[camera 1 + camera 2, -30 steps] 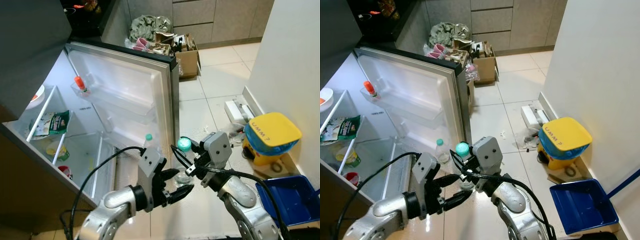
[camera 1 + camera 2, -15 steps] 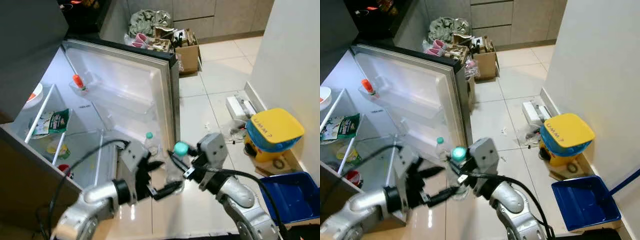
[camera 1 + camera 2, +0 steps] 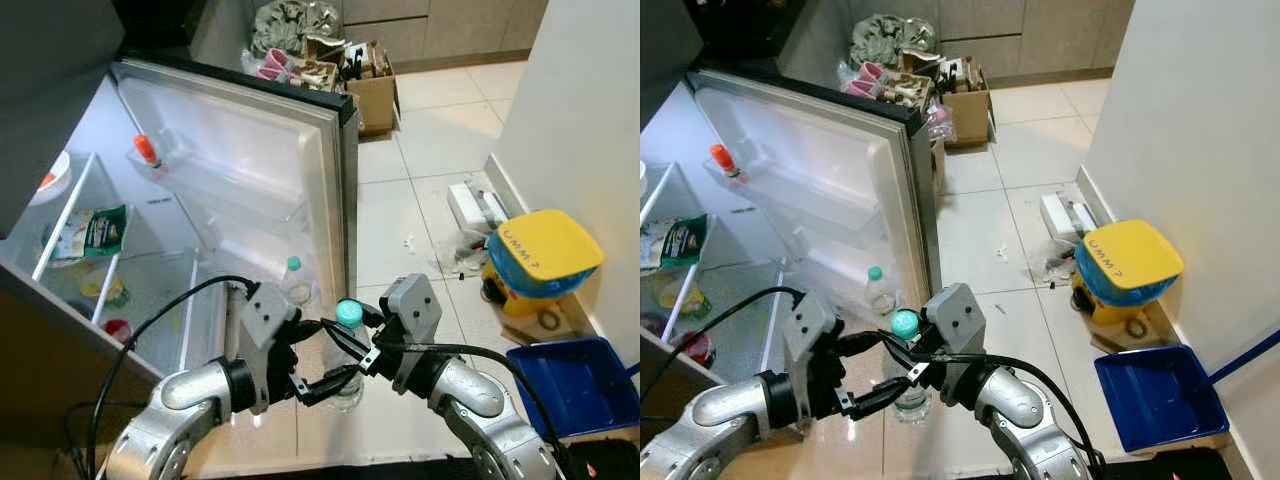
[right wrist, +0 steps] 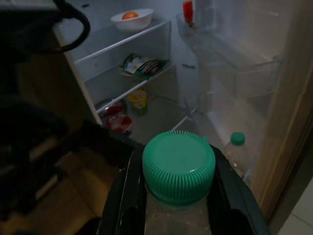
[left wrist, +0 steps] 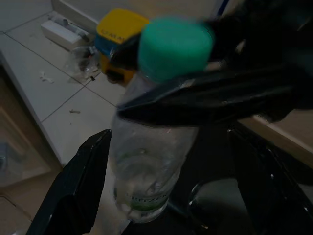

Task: Restocking fridge

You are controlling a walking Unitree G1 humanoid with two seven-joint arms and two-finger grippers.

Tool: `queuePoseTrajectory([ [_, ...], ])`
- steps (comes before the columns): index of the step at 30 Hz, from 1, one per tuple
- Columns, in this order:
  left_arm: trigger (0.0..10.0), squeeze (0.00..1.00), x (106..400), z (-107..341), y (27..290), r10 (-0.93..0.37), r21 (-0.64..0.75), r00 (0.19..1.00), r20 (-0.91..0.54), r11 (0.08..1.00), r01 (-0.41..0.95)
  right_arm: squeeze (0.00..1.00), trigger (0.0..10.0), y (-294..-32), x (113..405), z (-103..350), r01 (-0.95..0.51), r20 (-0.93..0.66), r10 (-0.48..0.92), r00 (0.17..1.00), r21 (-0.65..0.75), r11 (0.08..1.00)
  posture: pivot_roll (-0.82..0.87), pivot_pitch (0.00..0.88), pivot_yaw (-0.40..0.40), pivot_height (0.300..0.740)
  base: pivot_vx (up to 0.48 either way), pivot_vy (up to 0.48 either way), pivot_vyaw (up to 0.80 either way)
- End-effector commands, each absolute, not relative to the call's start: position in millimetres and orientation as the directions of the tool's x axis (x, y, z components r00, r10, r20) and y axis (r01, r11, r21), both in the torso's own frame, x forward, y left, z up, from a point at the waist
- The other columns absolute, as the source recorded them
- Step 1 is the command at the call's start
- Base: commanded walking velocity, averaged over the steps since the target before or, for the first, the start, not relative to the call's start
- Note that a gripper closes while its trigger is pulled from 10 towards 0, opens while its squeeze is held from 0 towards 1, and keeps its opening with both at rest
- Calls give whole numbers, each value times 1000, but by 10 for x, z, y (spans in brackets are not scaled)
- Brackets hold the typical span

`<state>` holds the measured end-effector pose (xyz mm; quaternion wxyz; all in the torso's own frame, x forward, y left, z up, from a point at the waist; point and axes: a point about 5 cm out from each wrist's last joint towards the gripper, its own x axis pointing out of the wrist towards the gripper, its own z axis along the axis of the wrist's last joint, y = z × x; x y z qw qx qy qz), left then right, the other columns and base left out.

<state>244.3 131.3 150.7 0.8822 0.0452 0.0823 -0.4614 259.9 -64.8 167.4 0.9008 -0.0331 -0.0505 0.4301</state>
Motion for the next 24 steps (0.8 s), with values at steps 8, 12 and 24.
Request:
queuePoseTrajectory([
  [8,10000,0,2514,1390,1301,-786,-56,591,-181,608,792,0,10000,-780,2559,1706,-756,59,762,645,-95,648,-156,270,50,707,0,0,0],
  [12,10000,0,2531,1339,1207,-793,-103,584,-174,604,790,0,10000,-672,2543,1743,-774,81,778,623,-76,629,-154,265,54,707,0,0,0],
  [24,10000,0,2538,1308,1094,-804,-124,575,-154,593,796,0,10000,-474,2484,1775,-816,103,816,569,-51,575,-146,263,56,707,0,0,0],
])
